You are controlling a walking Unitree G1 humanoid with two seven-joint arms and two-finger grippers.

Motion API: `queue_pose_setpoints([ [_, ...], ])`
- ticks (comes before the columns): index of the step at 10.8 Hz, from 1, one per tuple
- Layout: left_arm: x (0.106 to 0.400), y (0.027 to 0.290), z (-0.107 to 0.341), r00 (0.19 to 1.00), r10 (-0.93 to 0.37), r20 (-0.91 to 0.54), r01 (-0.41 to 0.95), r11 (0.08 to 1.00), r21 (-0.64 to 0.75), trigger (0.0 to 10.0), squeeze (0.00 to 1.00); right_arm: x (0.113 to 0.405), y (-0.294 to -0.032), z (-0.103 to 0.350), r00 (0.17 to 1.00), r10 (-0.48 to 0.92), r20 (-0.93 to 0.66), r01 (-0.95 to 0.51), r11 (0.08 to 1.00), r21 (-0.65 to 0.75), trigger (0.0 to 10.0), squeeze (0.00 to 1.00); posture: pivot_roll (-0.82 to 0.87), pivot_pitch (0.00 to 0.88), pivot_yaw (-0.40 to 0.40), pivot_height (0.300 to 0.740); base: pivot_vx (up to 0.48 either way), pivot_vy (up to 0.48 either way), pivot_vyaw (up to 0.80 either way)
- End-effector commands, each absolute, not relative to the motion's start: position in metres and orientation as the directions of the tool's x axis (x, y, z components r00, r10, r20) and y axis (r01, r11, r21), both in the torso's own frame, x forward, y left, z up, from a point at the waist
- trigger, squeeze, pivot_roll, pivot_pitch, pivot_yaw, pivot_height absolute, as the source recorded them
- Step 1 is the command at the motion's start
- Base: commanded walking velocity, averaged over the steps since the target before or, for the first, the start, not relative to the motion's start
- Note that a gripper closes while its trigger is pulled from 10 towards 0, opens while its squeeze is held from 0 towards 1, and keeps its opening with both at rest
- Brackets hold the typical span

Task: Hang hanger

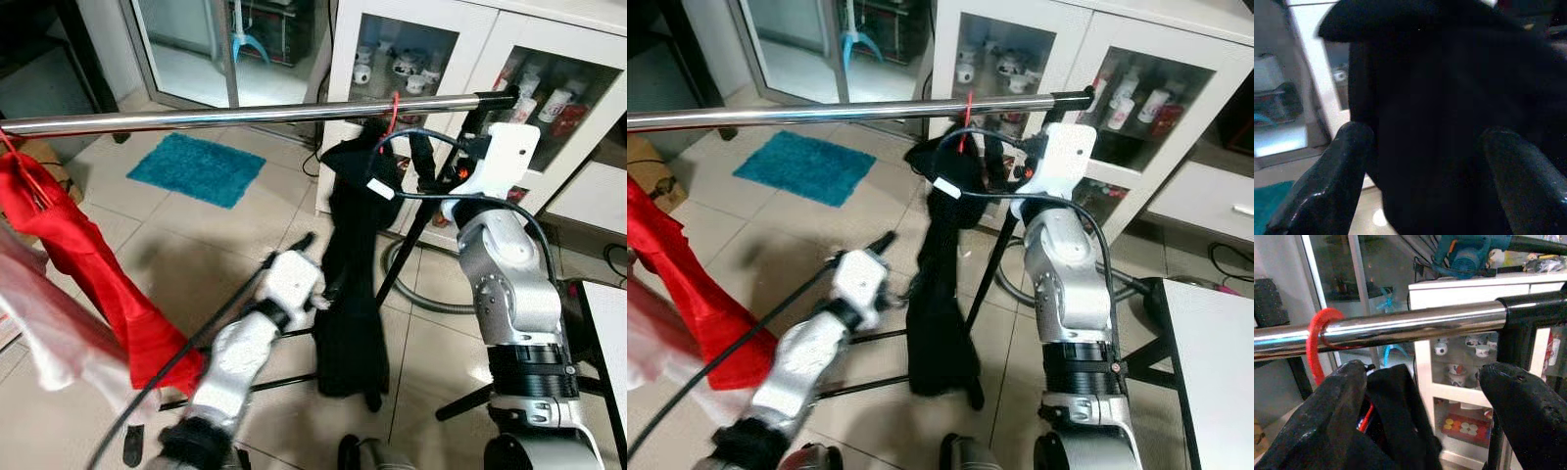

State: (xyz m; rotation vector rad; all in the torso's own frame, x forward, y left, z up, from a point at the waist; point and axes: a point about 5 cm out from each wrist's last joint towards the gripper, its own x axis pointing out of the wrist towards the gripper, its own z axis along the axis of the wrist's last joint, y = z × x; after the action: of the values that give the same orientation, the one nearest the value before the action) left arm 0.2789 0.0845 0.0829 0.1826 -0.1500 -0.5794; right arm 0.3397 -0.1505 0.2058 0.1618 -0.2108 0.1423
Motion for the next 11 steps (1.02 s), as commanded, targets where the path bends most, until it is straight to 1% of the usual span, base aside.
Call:
queue_pose_setpoints([
  [1, 0.274, 0.095, 0.078, 0.852, -0.518, 0.082, 0.492, 0.843, 0.217, 10.0, 0.00, 0.341, -0.144, 0.207, 0.962, 0.150, 0.228, -0.183, 0.974, 0.132, 10.0, 0.00, -0.05, 0.071, -0.032, 0.740, 0.000, 0.000, 0.00],
  [2, 0.270, 0.104, 0.073, 0.875, -0.479, 0.072, 0.458, 0.866, 0.198, 10.0, 0.00, 0.341, -0.141, 0.205, 0.956, 0.170, 0.238, -0.199, 0.974, 0.105, 10.0, 1.00, -0.04, 0.072, -0.037, 0.740, 0.000, 0.000, 0.00],
  [4, 0.270, 0.108, 0.075, 0.890, -0.448, 0.086, 0.427, 0.884, 0.192, 10.0, 0.00, 0.339, -0.137, 0.198, 0.937, 0.227, 0.266, -0.218, 0.974, -0.061, 10.0, 1.00, -0.03, 0.082, -0.050, 0.740, 0.000, 0.000, 0.00],
  [5, 0.269, 0.106, 0.077, 0.893, -0.440, 0.095, 0.417, 0.888, 0.192, 10.0, 0.00, 0.337, -0.138, 0.189, 0.936, 0.237, 0.260, -0.220, 0.971, -0.096, 10.0, 1.00, -0.03, 0.083, -0.052, 0.740, 0.000, 0.000, 0.00],
  [7, 0.268, 0.106, 0.077, 0.891, -0.443, 0.095, 0.419, 0.886, 0.197, 10.0, 0.00, 0.341, -0.144, 0.179, 0.946, 0.216, 0.243, -0.204, 0.976, -0.076, 10.0, 1.00, -0.03, 0.099, -0.040, 0.740, 0.000, 0.000, 0.00],
  [8, 0.268, 0.106, 0.078, 0.889, -0.448, 0.092, 0.424, 0.883, 0.199, 10.0, 0.00, 0.345, -0.146, 0.175, 0.953, 0.204, 0.222, -0.201, 0.979, -0.036, 10.0, 1.00, -0.03, 0.109, -0.030, 0.740, 0.000, 0.000, 0.00],
  [9, 0.269, 0.107, 0.079, 0.883, -0.460, 0.088, 0.437, 0.877, 0.201, 10.0, 0.00, 0.354, -0.143, 0.172, 0.964, 0.196, 0.181, -0.209, 0.976, 0.056, 10.0, 0.45, -0.04, 0.116, -0.020, 0.740, 0.000, 0.000, 0.00],
  [10, 0.269, 0.108, 0.078, 0.879, -0.470, 0.078, 0.446, 0.869, 0.214, 10.0, 0.00, 0.361, -0.137, 0.173, 0.966, 0.197, 0.165, -0.216, 0.971, 0.106, 10.0, 0.00, -0.04, 0.117, -0.020, 0.740, 0.000, 0.000, 0.00],
  [11, 0.272, 0.110, 0.081, 0.888, -0.452, 0.088, 0.430, 0.881, 0.197, 10.0, 0.00, 0.366, -0.134, 0.182, 0.960, 0.202, 0.192, -0.228, 0.966, 0.123, 10.0, 0.00, -0.03, 0.117, -0.029, 0.740, 0.000, 0.000, 0.00],
])
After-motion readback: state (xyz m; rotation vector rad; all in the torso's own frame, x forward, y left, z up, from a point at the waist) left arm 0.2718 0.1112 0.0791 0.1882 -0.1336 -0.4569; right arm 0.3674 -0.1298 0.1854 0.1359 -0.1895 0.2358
